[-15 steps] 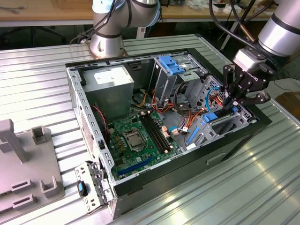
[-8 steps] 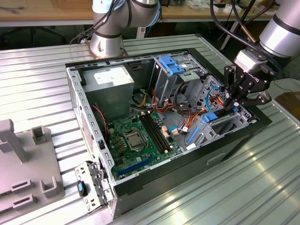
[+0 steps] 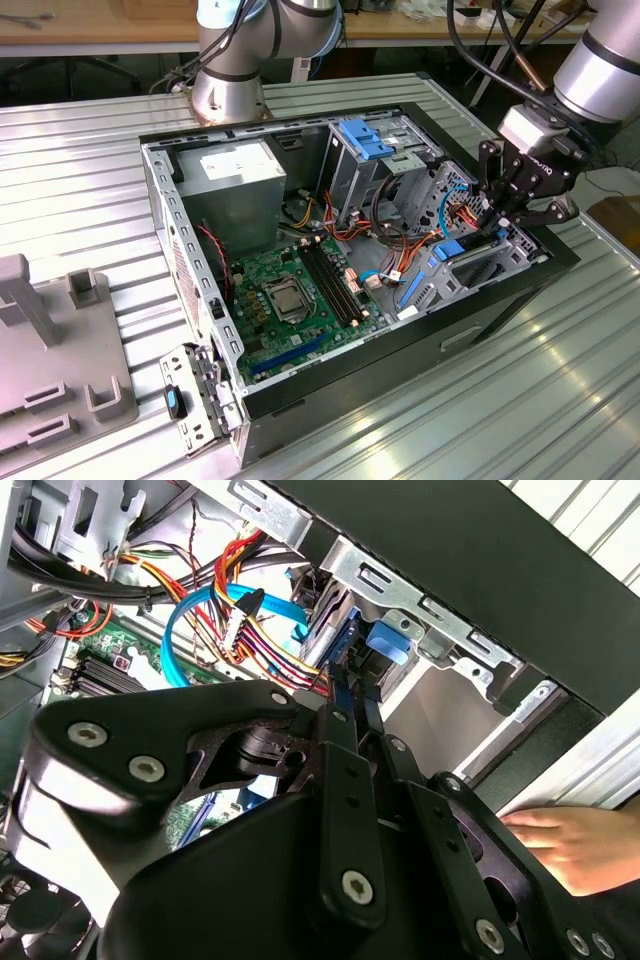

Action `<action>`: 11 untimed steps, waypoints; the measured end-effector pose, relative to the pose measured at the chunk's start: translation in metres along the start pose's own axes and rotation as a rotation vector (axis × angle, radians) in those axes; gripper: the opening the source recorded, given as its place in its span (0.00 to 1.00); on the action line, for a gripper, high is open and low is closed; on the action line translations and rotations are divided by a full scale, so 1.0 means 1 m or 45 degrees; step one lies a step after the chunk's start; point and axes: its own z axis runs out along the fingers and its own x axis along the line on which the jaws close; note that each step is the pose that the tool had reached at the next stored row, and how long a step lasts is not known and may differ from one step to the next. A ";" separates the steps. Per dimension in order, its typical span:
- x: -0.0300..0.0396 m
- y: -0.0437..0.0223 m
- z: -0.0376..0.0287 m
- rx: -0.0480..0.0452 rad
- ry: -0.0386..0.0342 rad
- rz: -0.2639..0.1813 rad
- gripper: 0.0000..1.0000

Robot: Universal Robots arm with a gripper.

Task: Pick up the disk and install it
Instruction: 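Insert the first disk wire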

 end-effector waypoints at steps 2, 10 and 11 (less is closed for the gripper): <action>0.0000 0.0000 0.0003 0.000 -0.0001 0.000 0.17; 0.0001 -0.0004 0.0017 0.000 0.0000 0.000 0.17; -0.0001 -0.0006 0.0002 0.000 0.0000 0.000 0.17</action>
